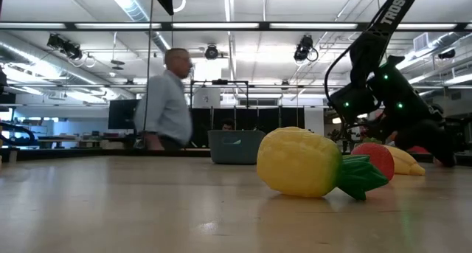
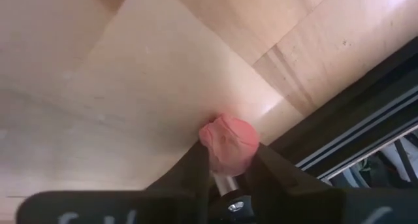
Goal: Pick and placing Produce into tupperware
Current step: Put the top pink peach into the blue bin
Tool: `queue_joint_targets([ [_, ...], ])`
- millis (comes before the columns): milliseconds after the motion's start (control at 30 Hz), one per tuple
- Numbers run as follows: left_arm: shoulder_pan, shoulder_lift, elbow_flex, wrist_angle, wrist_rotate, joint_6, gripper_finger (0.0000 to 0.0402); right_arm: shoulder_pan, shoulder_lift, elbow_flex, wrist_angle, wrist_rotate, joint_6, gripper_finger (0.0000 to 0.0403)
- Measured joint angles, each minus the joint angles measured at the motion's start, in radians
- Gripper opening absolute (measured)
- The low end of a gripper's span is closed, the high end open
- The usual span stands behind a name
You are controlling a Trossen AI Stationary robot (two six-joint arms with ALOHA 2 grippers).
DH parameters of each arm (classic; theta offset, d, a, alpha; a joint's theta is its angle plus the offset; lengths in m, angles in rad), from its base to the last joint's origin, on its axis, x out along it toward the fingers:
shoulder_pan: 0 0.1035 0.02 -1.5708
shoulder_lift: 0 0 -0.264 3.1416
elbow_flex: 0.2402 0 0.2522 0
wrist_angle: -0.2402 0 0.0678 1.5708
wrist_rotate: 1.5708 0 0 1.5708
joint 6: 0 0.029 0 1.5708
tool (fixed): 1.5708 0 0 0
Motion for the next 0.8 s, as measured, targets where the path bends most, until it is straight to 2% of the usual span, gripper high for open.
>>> queue_joint_targets([
  [267,0.0,0.0,0.0,0.0,0.0,0.001,0.0172,0.003,-0.164,0.061,-0.005,0.011,0.073,0.0075],
  [567,0.0,0.0,0.0,0.0,0.0,0.002,0.0172,0.012,-0.414,0.282,0.017,0.002,0.098,0.0077],
  [667,0.0,0.0,0.0,0.0,0.0,0.002,0.0172,0.047,-0.455,0.352,0.084,-0.014,0.102,0.0077],
  [800,0.0,0.0,0.0,0.0,0.0,0.002,0.0172,0.131,-0.456,0.417,0.29,-0.041,0.082,0.0075],
])
